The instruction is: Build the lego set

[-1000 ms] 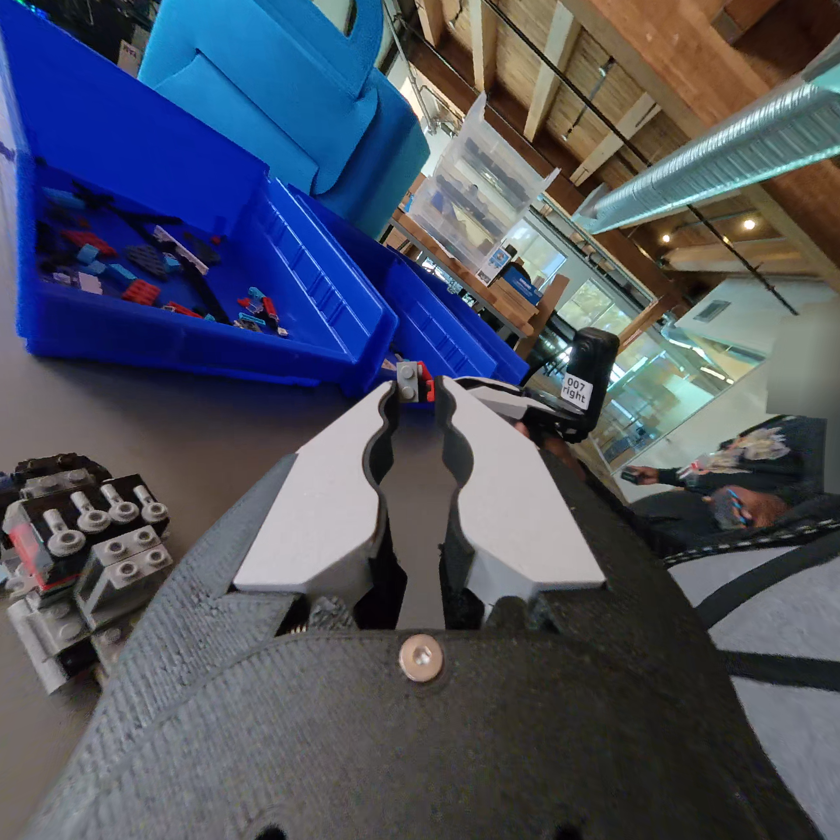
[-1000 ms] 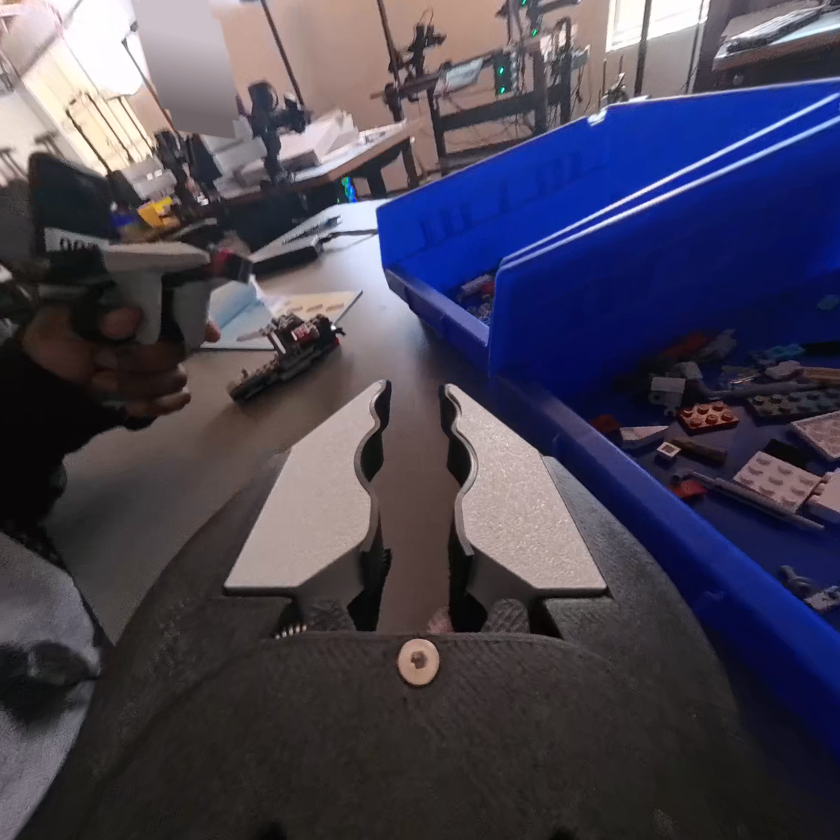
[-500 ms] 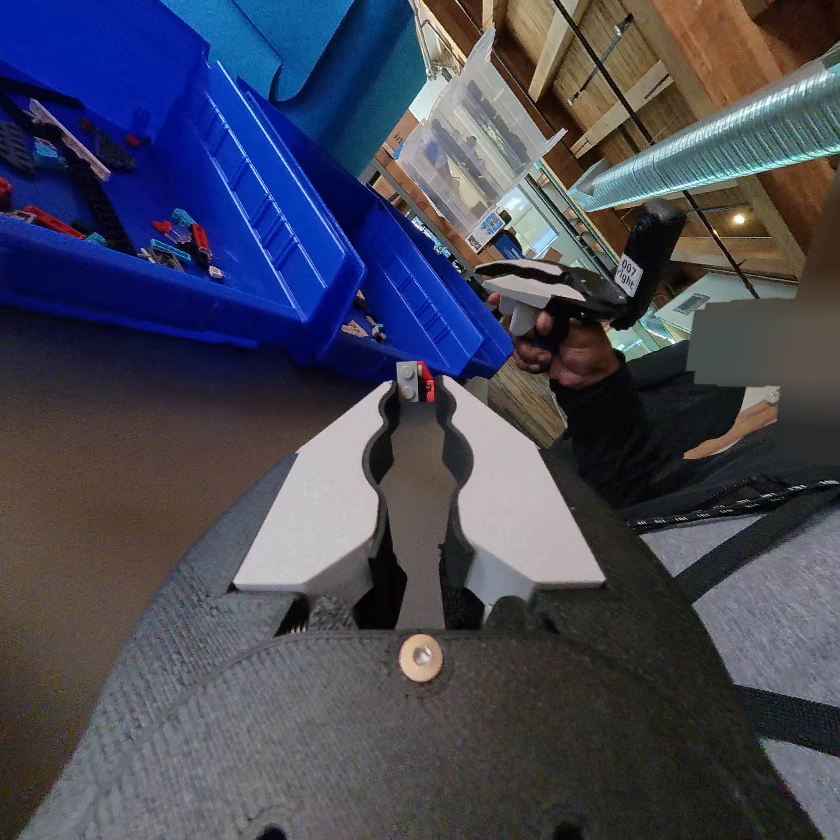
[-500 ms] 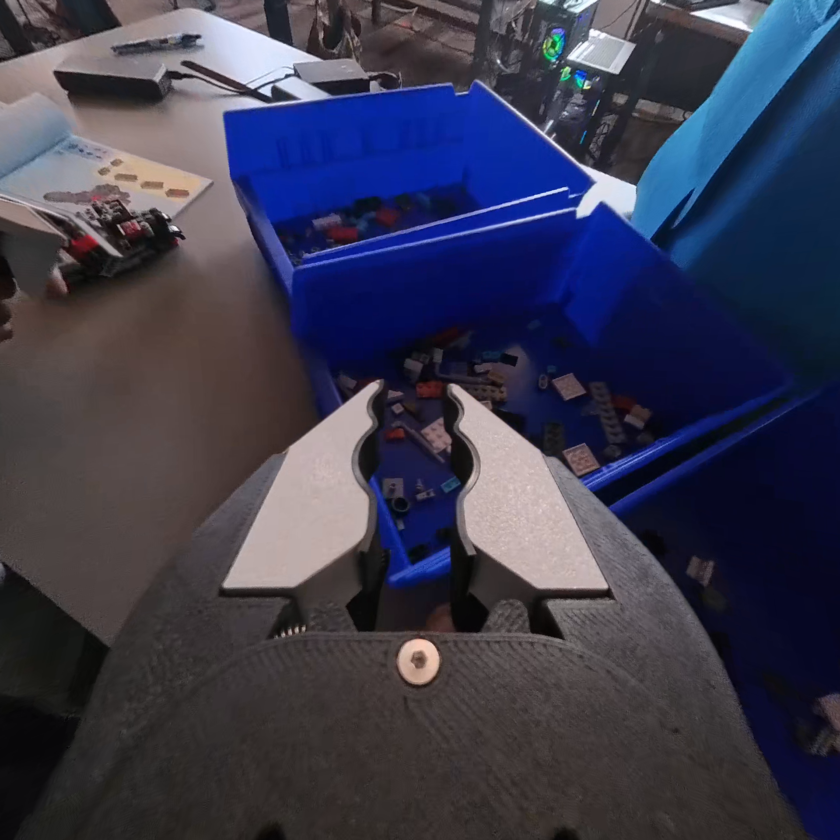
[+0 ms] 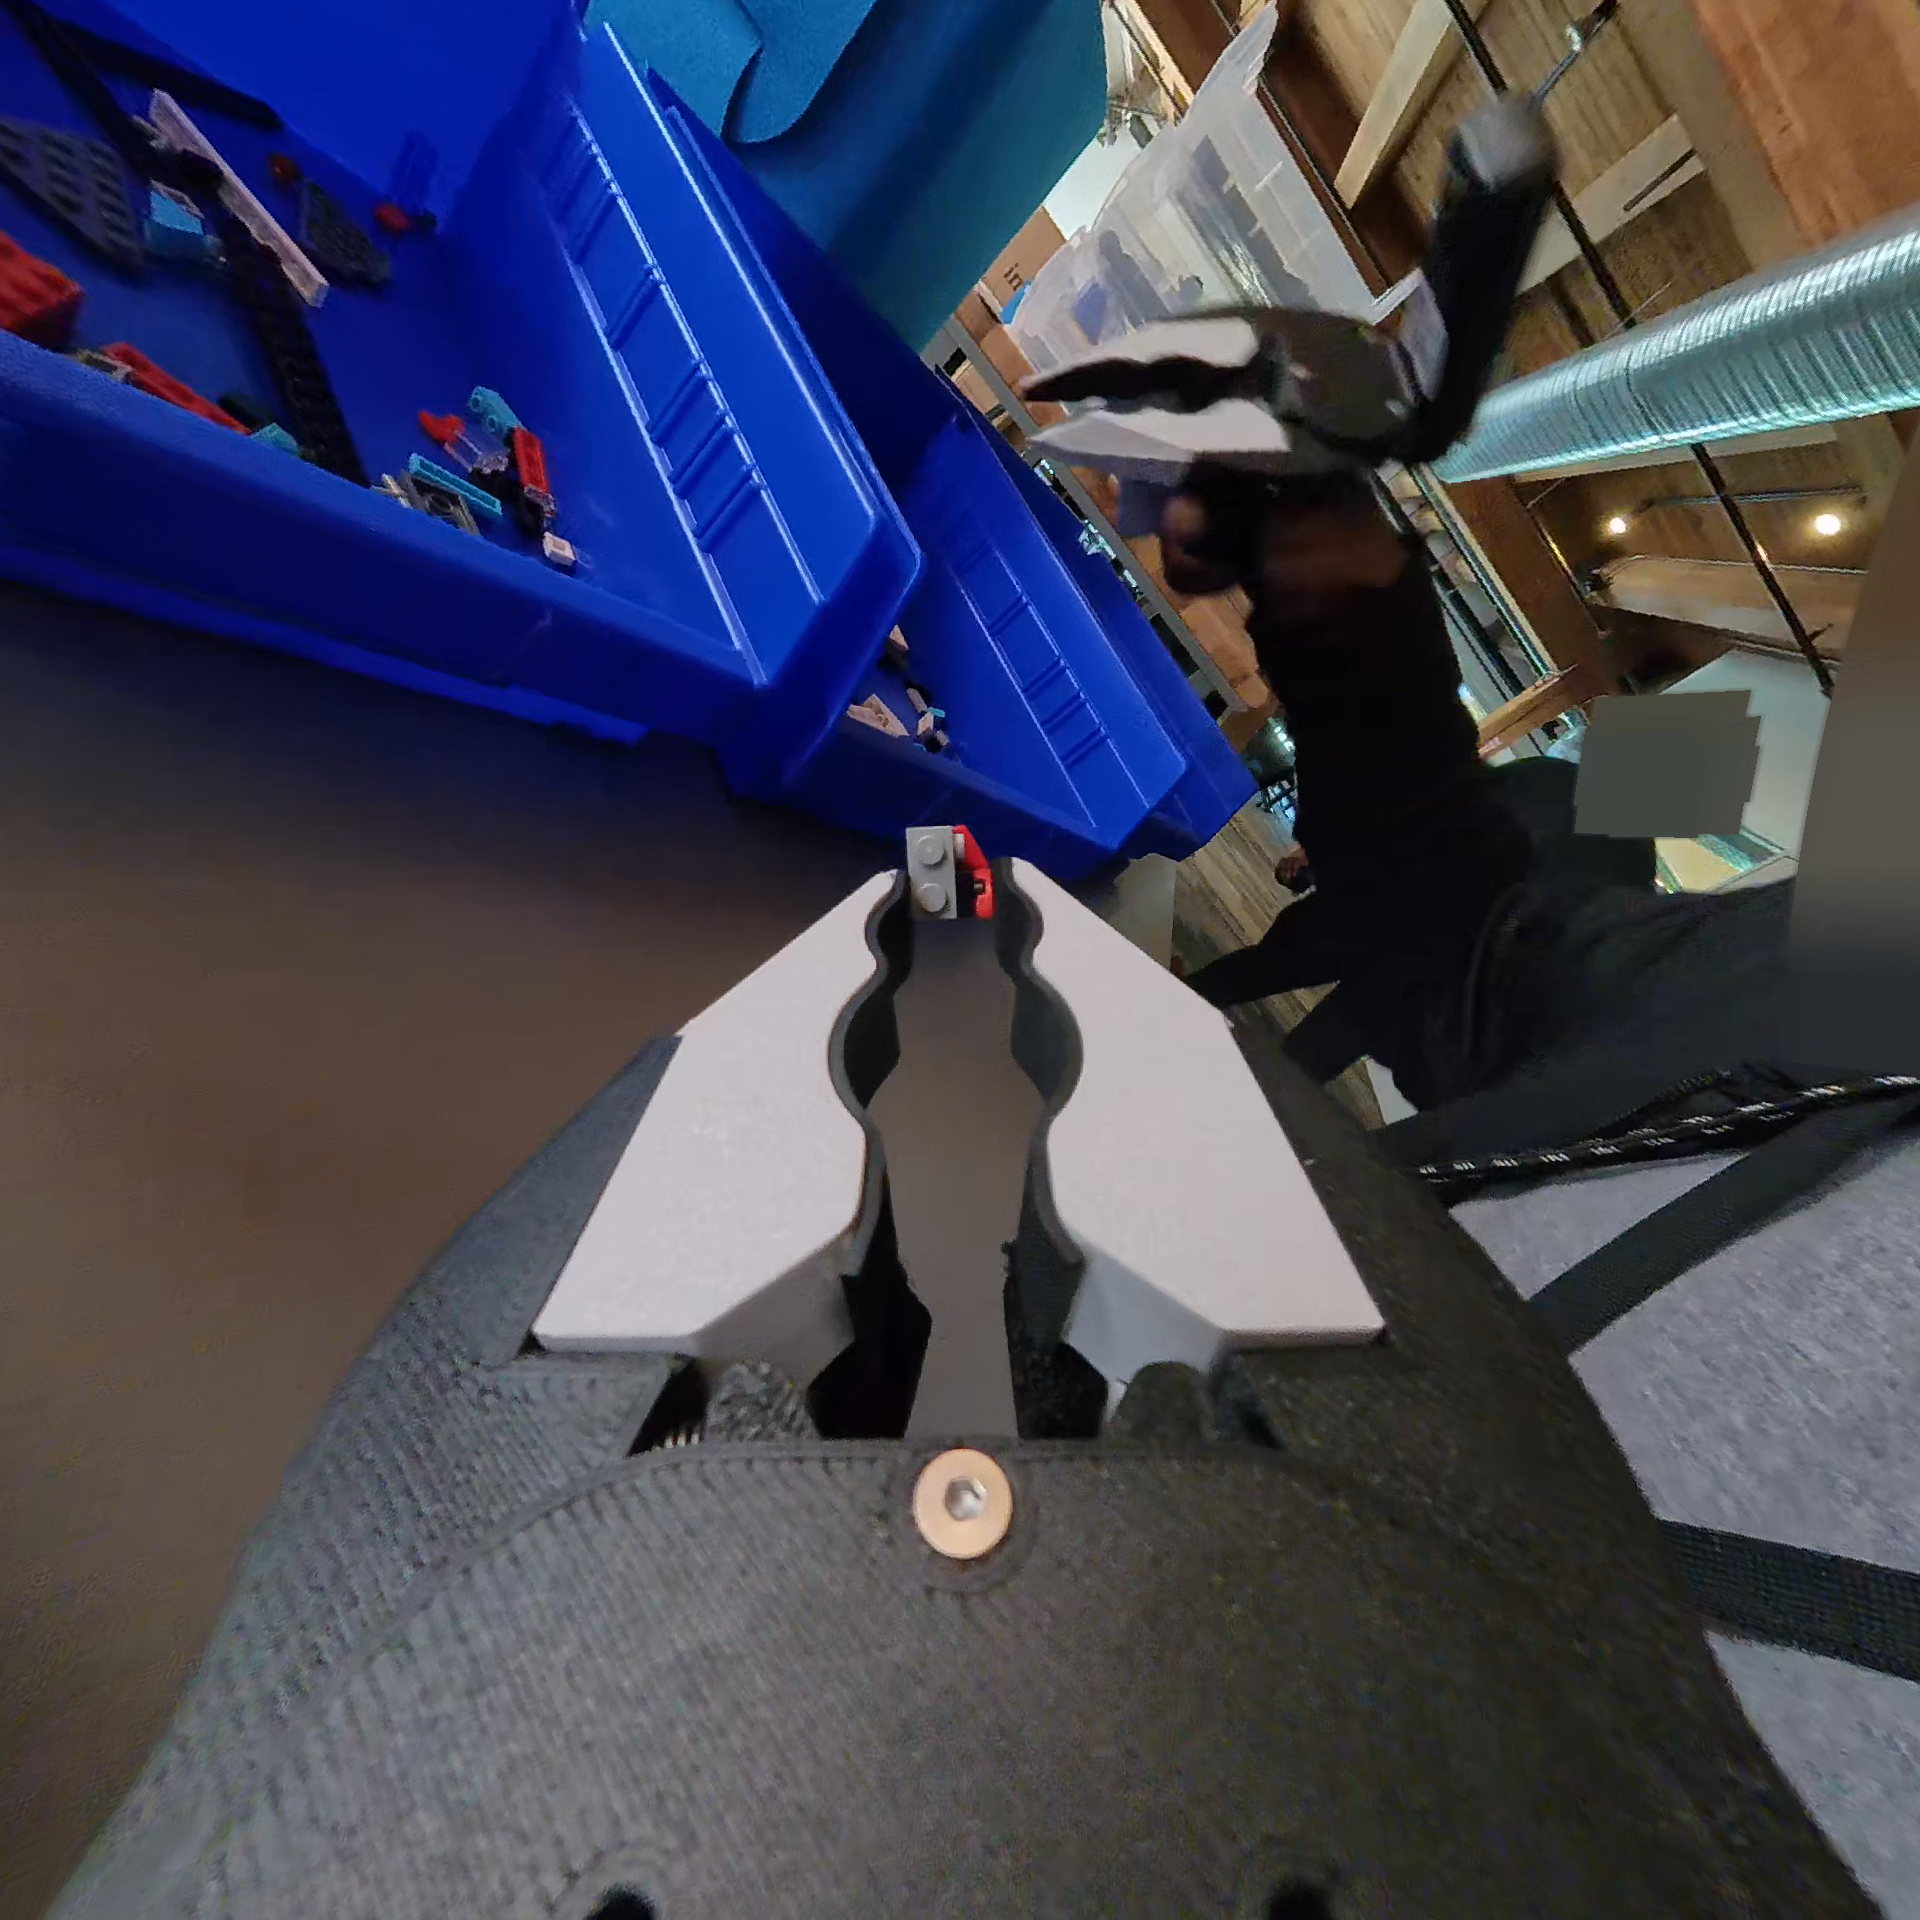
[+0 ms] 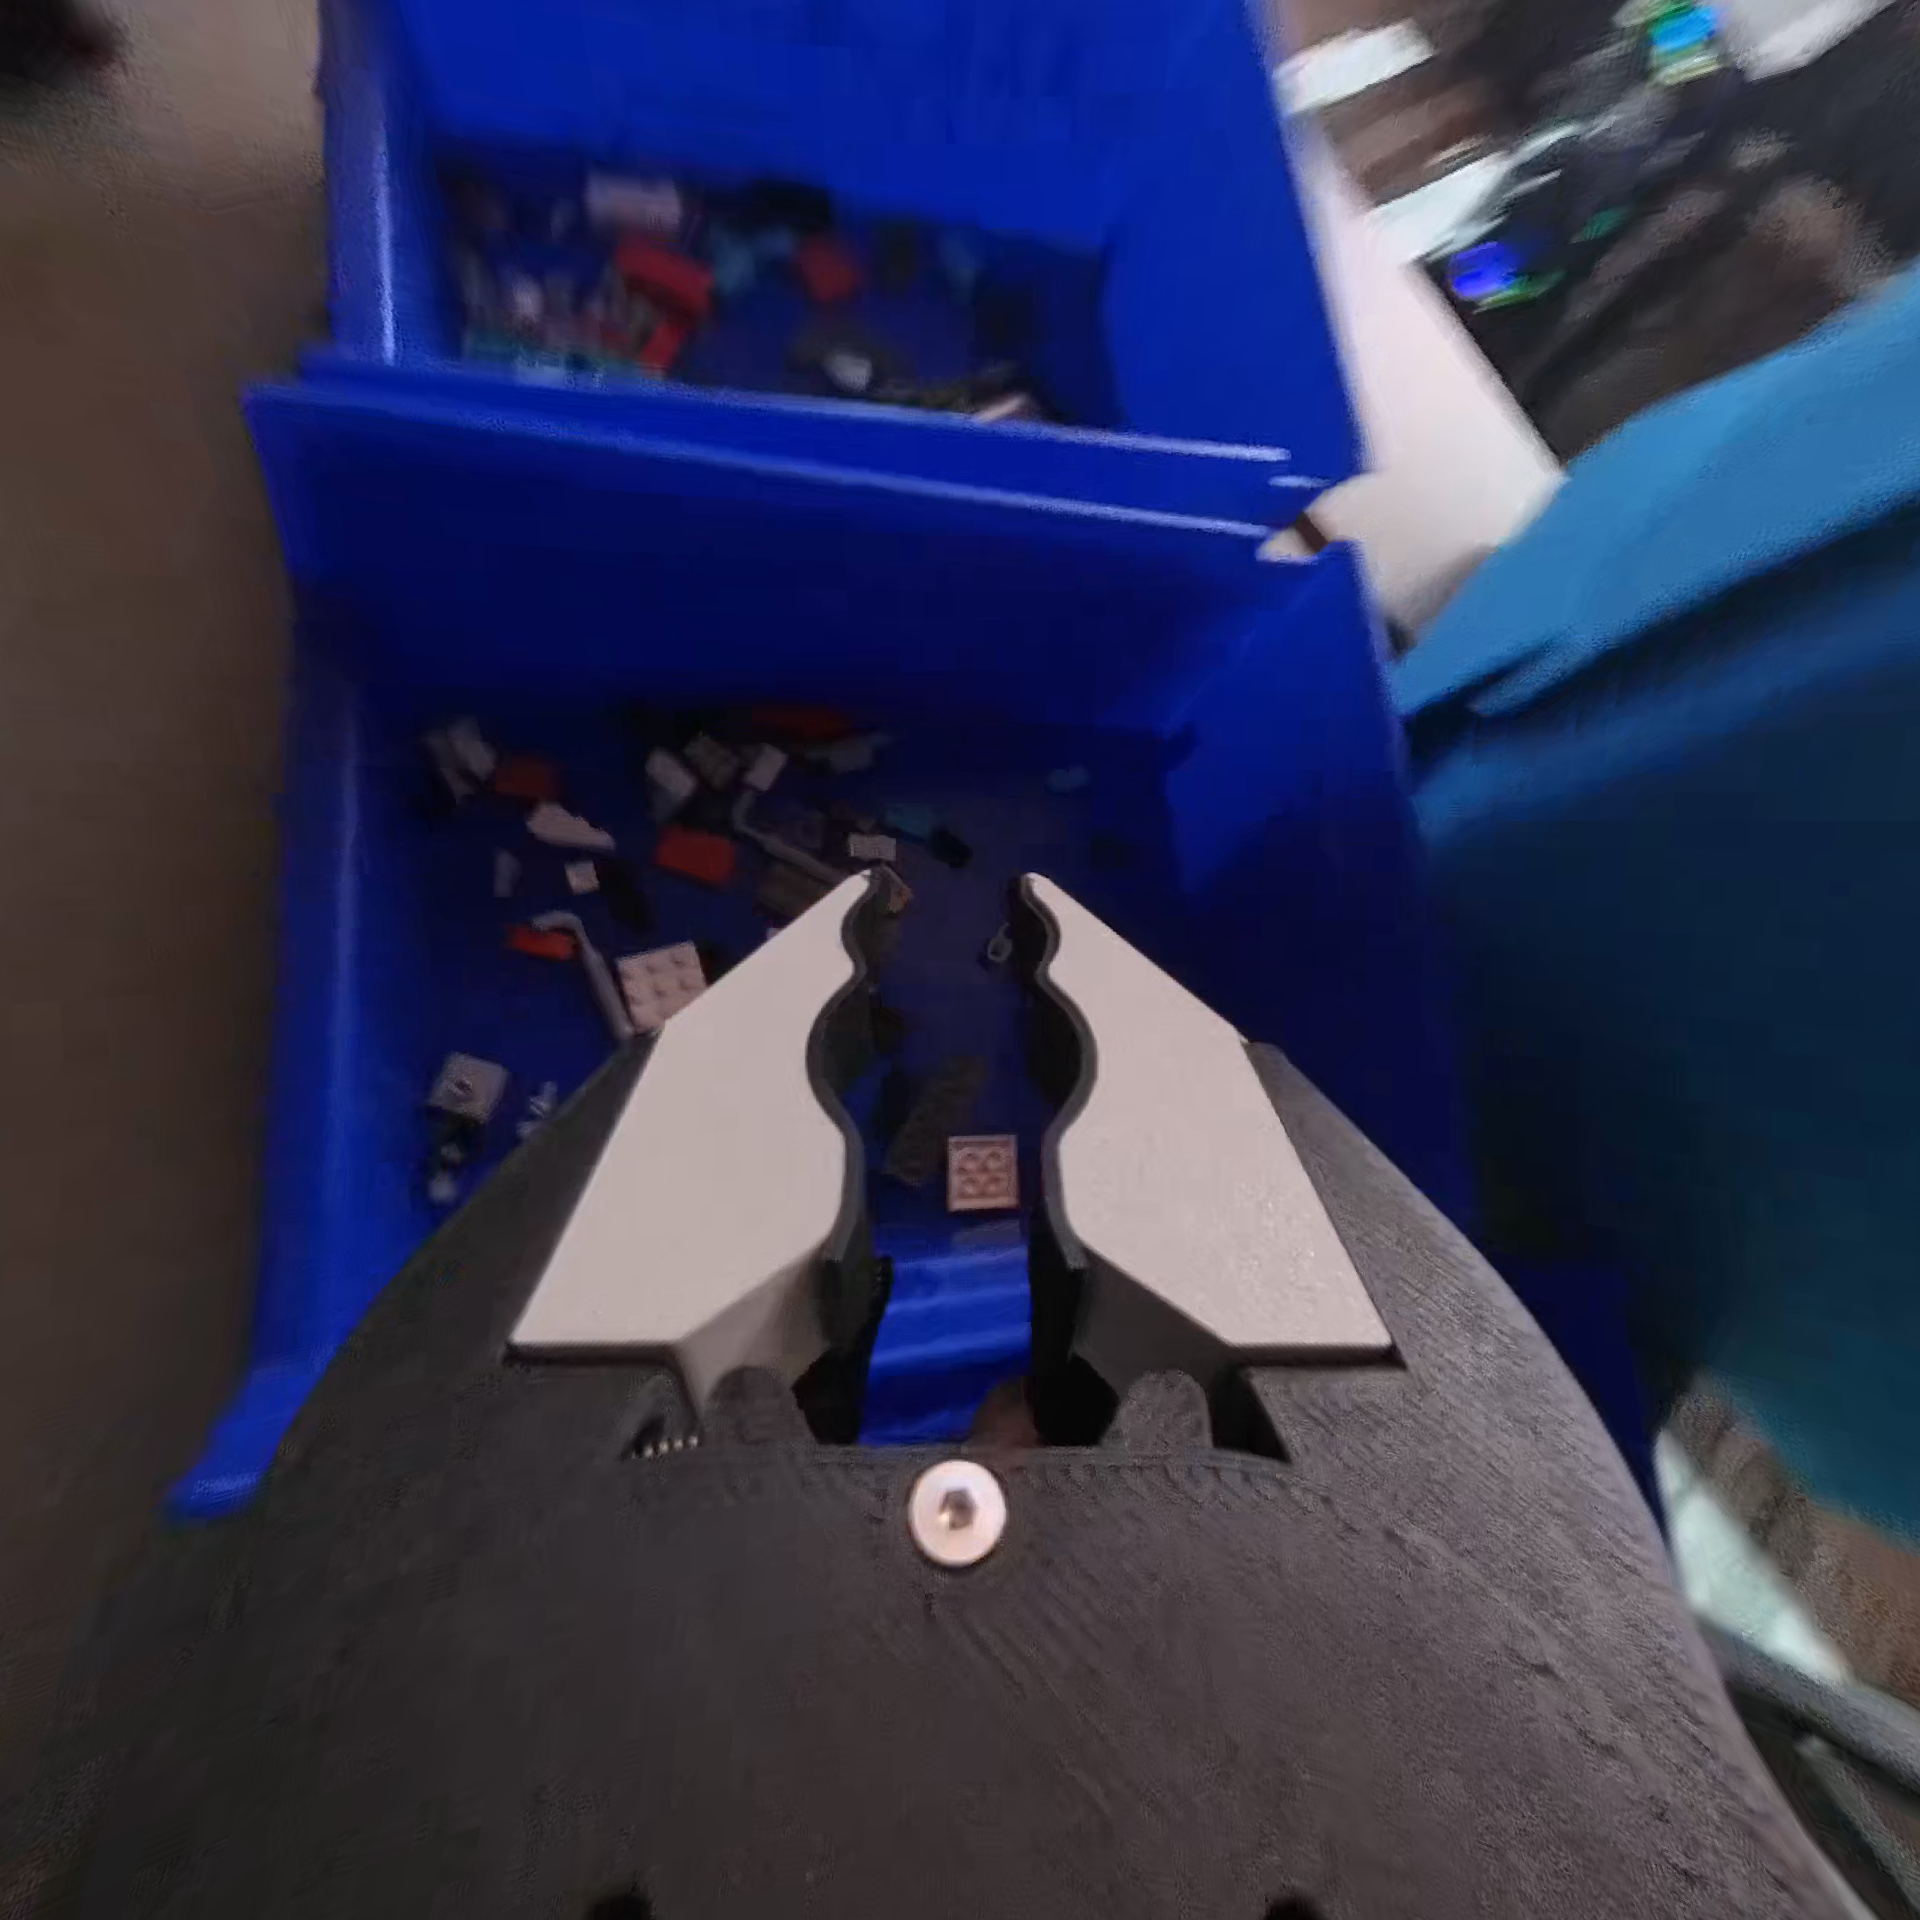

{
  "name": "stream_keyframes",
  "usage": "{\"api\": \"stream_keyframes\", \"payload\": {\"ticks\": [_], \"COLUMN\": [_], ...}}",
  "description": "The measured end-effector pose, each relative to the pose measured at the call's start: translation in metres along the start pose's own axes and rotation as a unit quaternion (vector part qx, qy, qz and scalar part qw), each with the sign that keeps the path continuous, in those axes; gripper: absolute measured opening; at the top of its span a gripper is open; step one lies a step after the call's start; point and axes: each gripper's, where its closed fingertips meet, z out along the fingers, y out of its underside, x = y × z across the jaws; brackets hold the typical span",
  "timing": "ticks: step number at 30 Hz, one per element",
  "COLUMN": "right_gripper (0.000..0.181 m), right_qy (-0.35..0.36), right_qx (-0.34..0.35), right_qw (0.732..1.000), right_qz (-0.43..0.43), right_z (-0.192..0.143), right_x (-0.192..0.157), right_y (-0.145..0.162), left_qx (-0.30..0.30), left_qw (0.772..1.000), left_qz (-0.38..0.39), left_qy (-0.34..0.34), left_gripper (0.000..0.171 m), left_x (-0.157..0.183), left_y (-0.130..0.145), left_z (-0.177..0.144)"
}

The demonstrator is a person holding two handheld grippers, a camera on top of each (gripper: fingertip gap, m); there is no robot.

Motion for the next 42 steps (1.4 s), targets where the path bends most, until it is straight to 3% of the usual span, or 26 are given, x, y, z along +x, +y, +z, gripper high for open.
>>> {"api": "stream_keyframes", "payload": {"ticks": [2,6,10,15,21,24,27,31,35,38,42], "right_gripper": [0.025,0.028,0.029,0.024,0.01,0.01,0.01,0.009,0.009,0.009,0.009], "right_qy": [-0.063,-0.12,-0.159,-0.186,-0.202,-0.168,-0.118,-0.108,-0.186,-0.238,-0.215], "right_qx": [-0.046,-0.157,-0.214,-0.251,-0.262,-0.265,-0.205,-0.052,0.065,0.082,0.035], "right_qw": [0.994,0.958,0.929,0.918,0.92,0.929,0.96,0.99,0.98,0.968,0.976], "right_qz": [-0.073,-0.207,-0.258,-0.244,-0.21,-0.196,-0.148,-0.072,-0.03,-0.002,0.003], "right_z": [0.035,0.094,0.118,0.131,0.132,0.125,0.097,0.038,0.014,0.049,0.128], "right_x": [0.005,0.013,0.008,0.004,-0.003,0.001,-0.003,-0.057,-0.162,-0.233,-0.272], "right_y": [0.002,0.024,0.041,0.06,0.059,0.057,0.026,-0.049,-0.118,-0.138,-0.131], "left_qx": [0.002,0.004,0.001,0.003,0.02,0.038,0.057,0.091,0.12,0.13,0.133], "left_qw": [1.0,1.0,1.0,1.0,1.0,0.999,0.998,0.995,0.99,0.988,0.987], "left_qz": [0.004,0.005,0.001,-0.004,0.006,0.009,0.014,0.009,-0.006,-0.007,-0.017], "left_qy": [0.003,0.008,0.002,0.002,0.009,0.004,-0.014,-0.049,-0.073,-0.08,-0.084], "left_gripper": [0.015,0.015,0.015,0.015,0.015,0.015,0.015,0.015,0.015,0.015,0.015], "left_x": [0.003,0.007,0.001,-0.005,-0.001,-0.002,-0.008,-0.027,-0.046,-0.054,-0.065], "left_y": [-0.001,-0.002,0.0,-0.003,-0.009,-0.013,-0.017,-0.023,-0.031,-0.037,-0.036], "left_z": [0.002,0.0,-0.007,-0.014,-0.028,-0.044,-0.066,-0.104,-0.135,-0.148,-0.158]}}
